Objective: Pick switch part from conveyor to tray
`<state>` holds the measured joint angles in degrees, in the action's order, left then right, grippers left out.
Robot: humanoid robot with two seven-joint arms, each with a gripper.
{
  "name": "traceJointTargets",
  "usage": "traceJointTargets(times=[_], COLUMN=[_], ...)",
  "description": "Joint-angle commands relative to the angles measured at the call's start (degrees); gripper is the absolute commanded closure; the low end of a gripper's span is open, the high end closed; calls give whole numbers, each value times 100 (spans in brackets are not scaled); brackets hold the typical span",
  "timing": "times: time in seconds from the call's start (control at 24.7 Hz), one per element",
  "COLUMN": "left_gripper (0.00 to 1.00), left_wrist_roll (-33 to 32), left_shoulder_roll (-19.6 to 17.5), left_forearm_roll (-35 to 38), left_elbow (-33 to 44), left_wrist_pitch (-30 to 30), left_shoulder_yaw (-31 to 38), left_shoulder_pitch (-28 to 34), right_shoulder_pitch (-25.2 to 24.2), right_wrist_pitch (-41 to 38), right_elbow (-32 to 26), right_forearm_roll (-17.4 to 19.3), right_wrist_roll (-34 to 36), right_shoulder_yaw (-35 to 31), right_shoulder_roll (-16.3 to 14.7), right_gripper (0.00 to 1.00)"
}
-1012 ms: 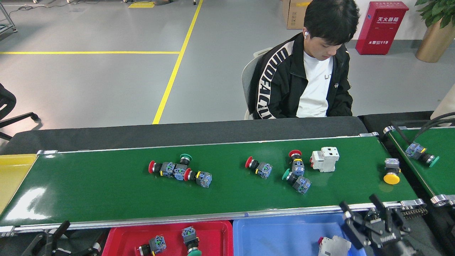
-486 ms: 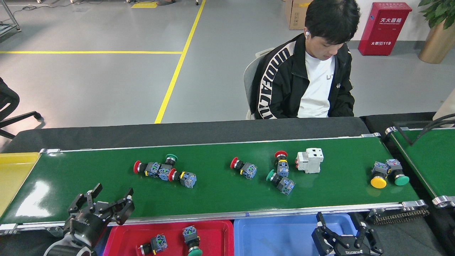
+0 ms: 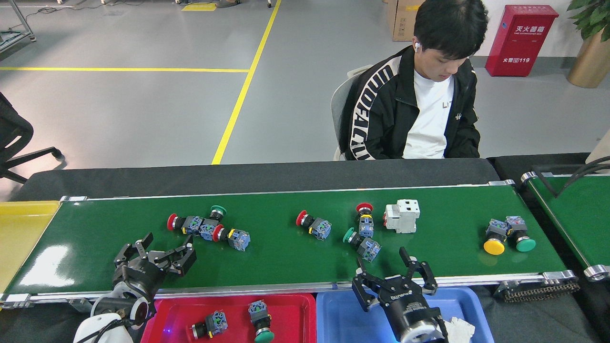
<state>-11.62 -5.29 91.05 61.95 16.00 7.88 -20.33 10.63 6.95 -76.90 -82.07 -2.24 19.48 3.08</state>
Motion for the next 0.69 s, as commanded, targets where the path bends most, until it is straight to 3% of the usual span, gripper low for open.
traceJointTargets(times=[0.0,0.12,0.2,0.24,0.32,0.4,0.45,0.49,0.57,0.65], left_gripper=[1,1,1,1,3,16,43,64,82,89], left_wrist_roll=[72,187,222,301,415,459,494,529,635,731], left_shoulder_roll=[1,1,1,1,-8,-51,-95,-201,-342,-385], left_forearm_roll=[9,9,9,9,27,27,35,44,35,9], left_elbow=[-193,-649,-878,-992,-1203,-1476,-1590,-1669,-1757,-1792], left_wrist_pitch=[-150,-176,-185,-194,-194,-211,-194,-167,-202,-167], left_shoulder_yaw=[-93,-181,-216,-234,-269,-462,-585,-726,-919,-928], left_shoulder_pitch=[-279,-621,-806,-893,-1034,-1157,-1201,-1228,-1228,-1228], right_shoulder_pitch=[317,677,704,704,686,686,686,669,590,370], right_wrist_pitch=[193,193,35,-114,-246,-273,-317,-413,-545,-642], right_elbow=[377,922,1063,1054,1010,975,931,861,623,193], right_forearm_roll=[-11,50,68,77,130,200,270,349,393,402], right_wrist_roll=[4,-5,13,22,48,83,101,109,118,127], right_shoulder_yaw=[197,346,522,531,522,531,531,531,531,522], right_shoulder_roll=[105,96,88,88,79,61,52,52,35,-62], right_gripper=[10,46,86,96,98,99,99,99,98,99])
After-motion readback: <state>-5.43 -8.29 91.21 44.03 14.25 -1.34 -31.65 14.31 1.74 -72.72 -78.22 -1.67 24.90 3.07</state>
